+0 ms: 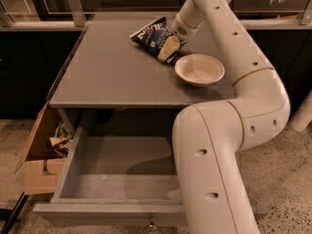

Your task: Place blue chip bag into top drawer

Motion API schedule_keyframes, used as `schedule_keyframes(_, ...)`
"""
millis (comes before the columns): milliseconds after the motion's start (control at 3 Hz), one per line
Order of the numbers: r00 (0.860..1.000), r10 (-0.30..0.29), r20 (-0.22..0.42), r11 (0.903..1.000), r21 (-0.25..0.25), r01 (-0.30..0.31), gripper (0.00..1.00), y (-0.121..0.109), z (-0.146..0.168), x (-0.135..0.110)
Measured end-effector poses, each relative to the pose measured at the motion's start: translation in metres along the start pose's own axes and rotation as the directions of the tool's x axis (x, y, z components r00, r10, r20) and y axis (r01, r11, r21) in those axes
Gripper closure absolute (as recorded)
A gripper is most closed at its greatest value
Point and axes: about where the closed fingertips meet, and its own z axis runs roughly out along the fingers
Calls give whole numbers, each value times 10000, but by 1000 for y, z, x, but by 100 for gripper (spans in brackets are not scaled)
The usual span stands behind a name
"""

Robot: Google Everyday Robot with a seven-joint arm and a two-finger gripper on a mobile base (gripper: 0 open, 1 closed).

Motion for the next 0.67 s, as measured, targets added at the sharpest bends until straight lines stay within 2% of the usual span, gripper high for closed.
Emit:
schedule_keyframes(333, 9982, -451, 403, 9986, 298, 439, 100, -2, -23, -16)
schedule_keyframes(667, 9910, -1024, 867, 9941, 448, 988, 100, 8, -68, -37)
